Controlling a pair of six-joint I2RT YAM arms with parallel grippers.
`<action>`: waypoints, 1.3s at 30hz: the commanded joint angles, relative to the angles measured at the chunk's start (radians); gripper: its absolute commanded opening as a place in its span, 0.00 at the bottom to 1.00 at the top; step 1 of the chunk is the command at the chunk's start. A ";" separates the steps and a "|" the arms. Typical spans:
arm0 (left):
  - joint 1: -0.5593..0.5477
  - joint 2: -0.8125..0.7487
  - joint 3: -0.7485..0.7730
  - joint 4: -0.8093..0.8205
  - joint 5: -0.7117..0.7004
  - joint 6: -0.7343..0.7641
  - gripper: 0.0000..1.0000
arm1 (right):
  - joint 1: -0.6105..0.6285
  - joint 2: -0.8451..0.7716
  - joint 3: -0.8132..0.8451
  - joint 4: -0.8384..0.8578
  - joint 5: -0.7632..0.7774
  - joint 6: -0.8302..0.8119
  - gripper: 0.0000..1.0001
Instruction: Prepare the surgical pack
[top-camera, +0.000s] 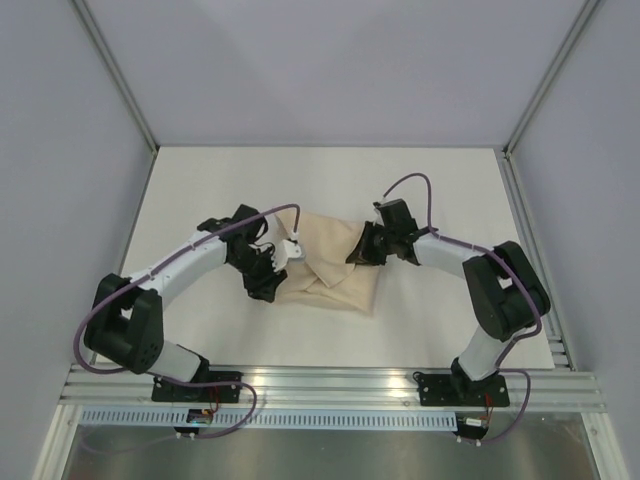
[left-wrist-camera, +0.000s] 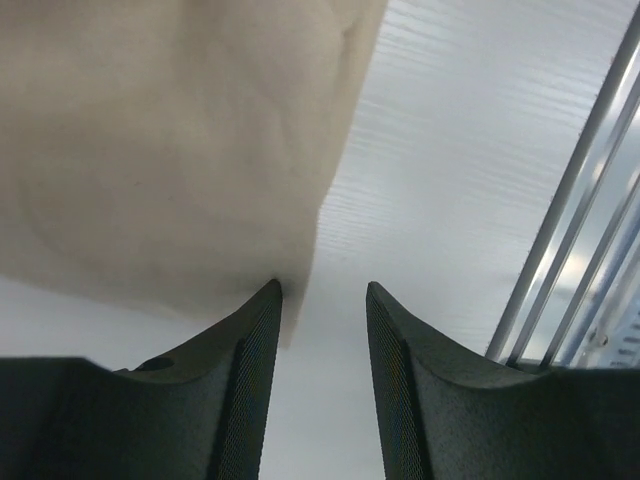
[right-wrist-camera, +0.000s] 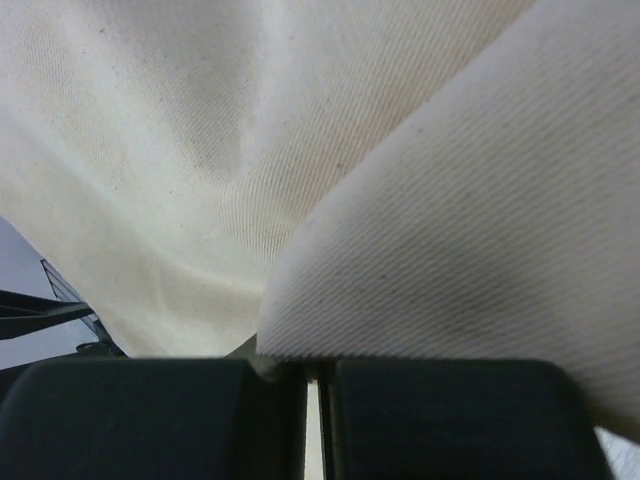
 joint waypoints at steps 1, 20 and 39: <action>-0.074 -0.038 -0.043 0.056 0.044 0.094 0.48 | 0.010 -0.054 -0.065 0.010 -0.004 0.030 0.00; -0.398 0.126 -0.053 0.267 -0.034 -0.029 0.35 | 0.012 -0.068 -0.024 -0.056 0.051 -0.005 0.01; -0.443 0.386 0.214 0.500 -0.264 -0.161 0.33 | -0.014 -0.059 0.128 -0.157 0.010 -0.083 0.00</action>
